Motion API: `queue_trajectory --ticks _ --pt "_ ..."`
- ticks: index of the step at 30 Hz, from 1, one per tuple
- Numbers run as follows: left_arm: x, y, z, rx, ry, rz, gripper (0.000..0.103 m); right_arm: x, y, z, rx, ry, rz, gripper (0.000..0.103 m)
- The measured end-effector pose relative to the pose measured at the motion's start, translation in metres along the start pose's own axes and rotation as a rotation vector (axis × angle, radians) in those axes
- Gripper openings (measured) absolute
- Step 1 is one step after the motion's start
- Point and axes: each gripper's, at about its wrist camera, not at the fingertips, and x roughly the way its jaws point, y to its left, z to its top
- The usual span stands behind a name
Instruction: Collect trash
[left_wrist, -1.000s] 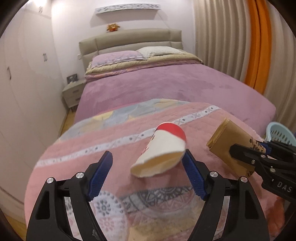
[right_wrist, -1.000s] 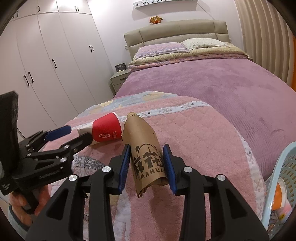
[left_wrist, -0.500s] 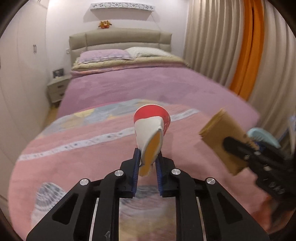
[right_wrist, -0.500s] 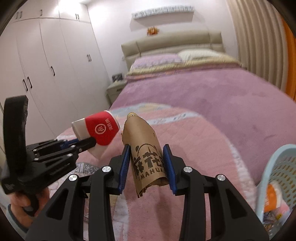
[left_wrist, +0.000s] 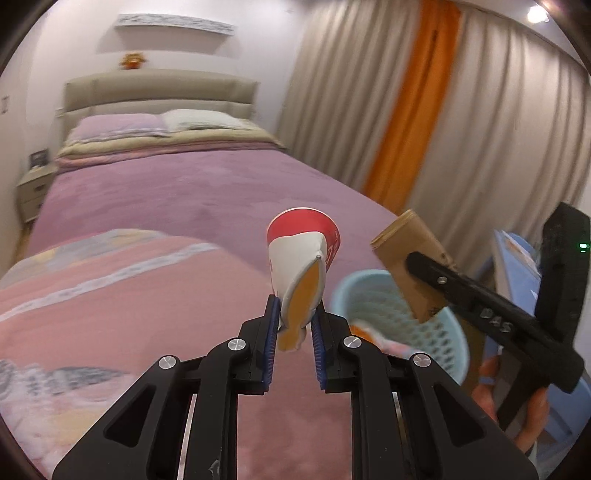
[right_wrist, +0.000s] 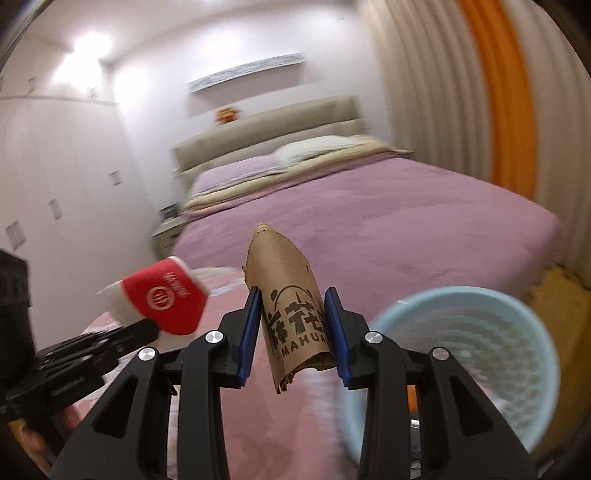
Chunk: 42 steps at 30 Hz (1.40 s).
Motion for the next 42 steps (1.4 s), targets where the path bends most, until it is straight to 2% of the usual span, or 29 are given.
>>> queue_trajectory --ticks 4,7,11,13,15,16,20,22,25,28,31,32,38,40,42 --pt "0.034 -0.047 0.001 0.057 0.044 -0.048 0.017 0.001 -0.041 -0.003 0.073 0.04 -0.093 0.032" --pt "0.055 -0.065 -0.001 0.067 0.075 -0.07 0.017 0.003 -0.07 -0.006 0.138 0.078 -0.14 0.032" --pt "0.087 -0.079 -0.003 0.071 0.131 -0.079 0.021 0.0 -0.101 -0.013 0.184 0.099 -0.2 0.04" --pt "0.097 -0.08 -0.004 0.061 0.153 -0.085 0.03 -0.001 -0.112 -0.016 0.197 0.107 -0.21 0.047" --pt "0.101 -0.079 -0.006 0.055 0.156 -0.075 0.055 0.001 -0.123 -0.019 0.205 0.117 -0.208 0.051" --pt "0.098 -0.077 -0.008 0.052 0.15 -0.067 0.058 0.002 -0.127 -0.02 0.207 0.121 -0.207 0.051" --pt "0.082 -0.072 -0.017 0.051 0.128 -0.036 0.059 0.002 -0.138 -0.024 0.204 0.133 -0.2 0.052" --pt "0.069 -0.069 -0.022 0.052 0.103 -0.018 0.063 0.002 -0.139 -0.024 0.196 0.133 -0.186 0.052" --pt "0.042 -0.06 -0.026 0.037 0.051 0.036 0.071 -0.004 -0.127 -0.026 0.165 0.12 -0.168 0.052" --pt "0.014 -0.052 -0.033 0.035 -0.011 0.118 0.073 -0.013 -0.11 -0.027 0.127 0.085 -0.142 0.052" --pt "-0.016 -0.046 -0.046 0.03 -0.083 0.228 0.083 -0.029 -0.089 -0.032 0.058 0.023 -0.133 0.052" --pt "-0.026 -0.043 -0.055 0.024 -0.114 0.298 0.084 -0.035 -0.08 -0.035 0.027 -0.006 -0.144 0.052" --pt "-0.05 -0.033 -0.09 0.03 -0.219 0.479 0.084 -0.061 -0.04 -0.057 -0.116 -0.163 -0.243 0.052" --pt "-0.053 -0.031 -0.093 0.042 -0.247 0.521 0.085 -0.068 -0.032 -0.064 -0.139 -0.204 -0.262 0.052" --pt "-0.055 -0.028 -0.098 0.025 -0.264 0.517 0.086 -0.07 -0.029 -0.068 -0.15 -0.223 -0.264 0.052"
